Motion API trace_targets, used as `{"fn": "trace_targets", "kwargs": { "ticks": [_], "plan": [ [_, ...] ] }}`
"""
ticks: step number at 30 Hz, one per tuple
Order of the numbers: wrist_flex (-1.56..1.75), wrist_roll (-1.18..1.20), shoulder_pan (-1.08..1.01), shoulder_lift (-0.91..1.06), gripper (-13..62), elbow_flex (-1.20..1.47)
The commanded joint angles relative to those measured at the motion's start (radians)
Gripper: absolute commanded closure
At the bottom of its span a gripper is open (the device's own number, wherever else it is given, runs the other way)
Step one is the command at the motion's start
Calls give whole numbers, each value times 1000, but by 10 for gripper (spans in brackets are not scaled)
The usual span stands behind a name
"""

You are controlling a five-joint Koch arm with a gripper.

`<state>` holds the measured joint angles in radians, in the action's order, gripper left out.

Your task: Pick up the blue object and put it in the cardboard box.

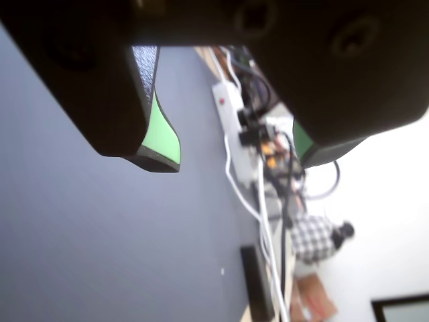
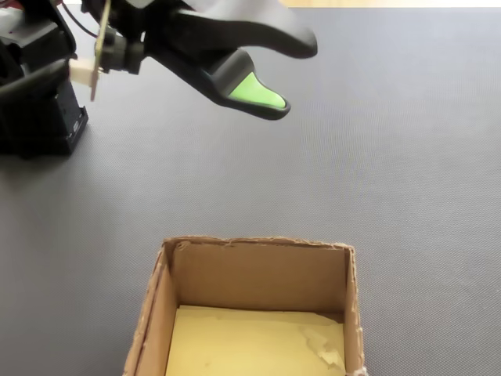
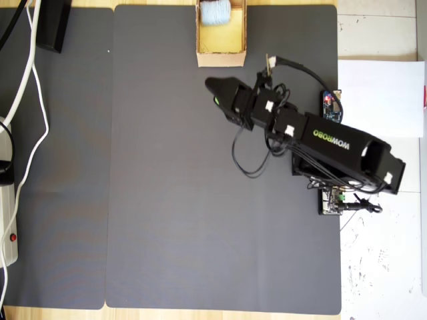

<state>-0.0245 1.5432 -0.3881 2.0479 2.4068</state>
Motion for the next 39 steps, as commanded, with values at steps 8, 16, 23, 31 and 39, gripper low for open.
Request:
{"fn": "trace_targets", "kwargs": {
  "ticks": [8,16,23,31,39],
  "plan": [
    [97,35,236,179,157,138],
    [91,34,316,298,157,318],
    [89,32,337,322,151,437],
    [183,32,337,322,146,623],
    [8,51,336,322,140,712]
  ]
}}
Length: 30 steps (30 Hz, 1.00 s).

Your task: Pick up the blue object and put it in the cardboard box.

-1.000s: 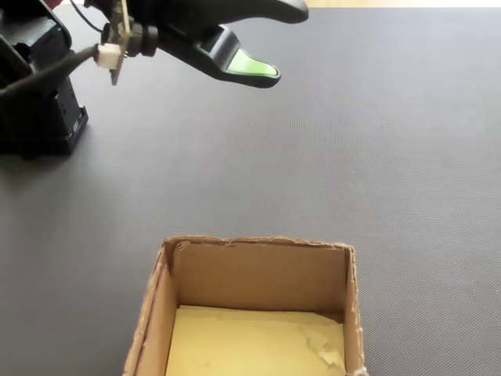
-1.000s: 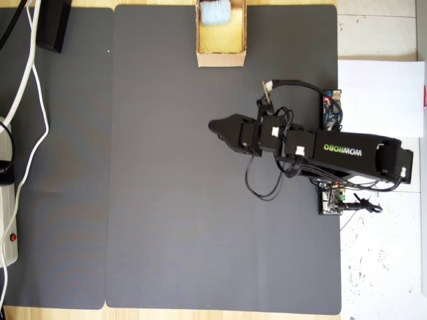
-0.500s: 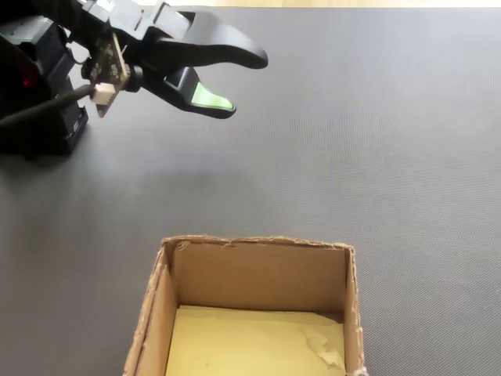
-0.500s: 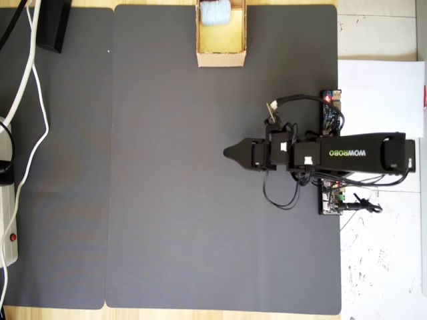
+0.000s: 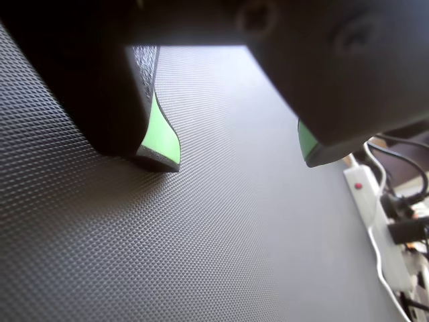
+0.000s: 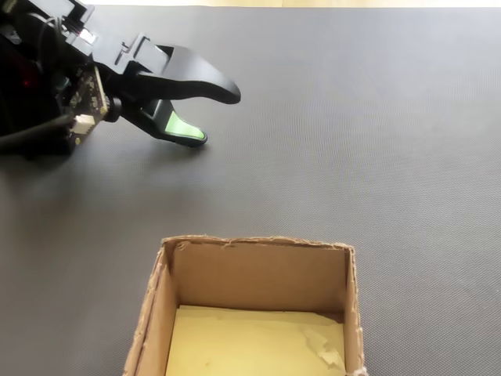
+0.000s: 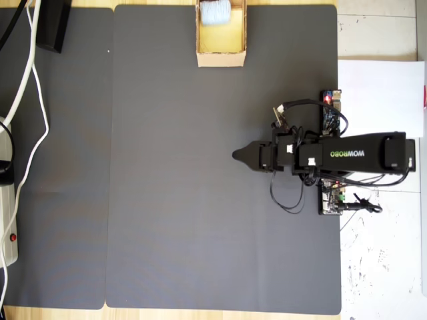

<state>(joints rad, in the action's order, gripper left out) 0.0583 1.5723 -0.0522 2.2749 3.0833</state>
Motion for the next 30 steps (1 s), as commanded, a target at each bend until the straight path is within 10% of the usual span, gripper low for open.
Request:
{"fn": "trace_targets", "kwargs": {
  "ticks": [1,30],
  "plan": [
    [-114,21,-2,95,141,35],
    [-112,20,-15,94,147,35]
  ]
}}
